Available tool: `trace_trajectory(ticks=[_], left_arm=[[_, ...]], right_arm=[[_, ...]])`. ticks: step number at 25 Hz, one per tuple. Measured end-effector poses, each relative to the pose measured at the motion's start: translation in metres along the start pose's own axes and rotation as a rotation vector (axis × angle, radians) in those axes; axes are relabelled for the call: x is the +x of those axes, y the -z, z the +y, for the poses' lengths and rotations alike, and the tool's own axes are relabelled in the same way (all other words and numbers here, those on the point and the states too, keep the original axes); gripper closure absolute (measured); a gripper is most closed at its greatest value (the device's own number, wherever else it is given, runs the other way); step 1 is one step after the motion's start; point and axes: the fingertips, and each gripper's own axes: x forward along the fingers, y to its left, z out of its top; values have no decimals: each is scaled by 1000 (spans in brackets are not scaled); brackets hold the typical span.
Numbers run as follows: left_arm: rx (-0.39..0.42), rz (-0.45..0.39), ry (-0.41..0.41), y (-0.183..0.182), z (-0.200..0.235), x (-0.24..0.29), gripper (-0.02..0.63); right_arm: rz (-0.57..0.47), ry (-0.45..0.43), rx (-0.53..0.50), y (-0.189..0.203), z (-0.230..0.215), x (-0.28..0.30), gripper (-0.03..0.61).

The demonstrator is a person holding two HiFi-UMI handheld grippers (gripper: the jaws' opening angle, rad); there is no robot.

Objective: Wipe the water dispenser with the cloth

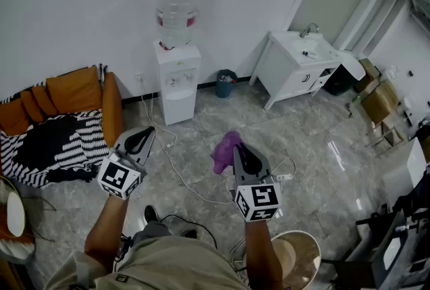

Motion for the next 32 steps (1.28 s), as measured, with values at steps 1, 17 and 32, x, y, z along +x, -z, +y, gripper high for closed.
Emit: trace_trajectory(ticks=[1,17,32], left_arm=[[1,-1,1,-1,-1,1,597],[26,31,11,-5,-26,8,598],[-35,43,34,50,62,73,598]], right_arm=[[-1,0,2,0,-2,-1,532],[-17,-28,54,6,-17,-8,529],[39,-13,105,26,-18,105,528]])
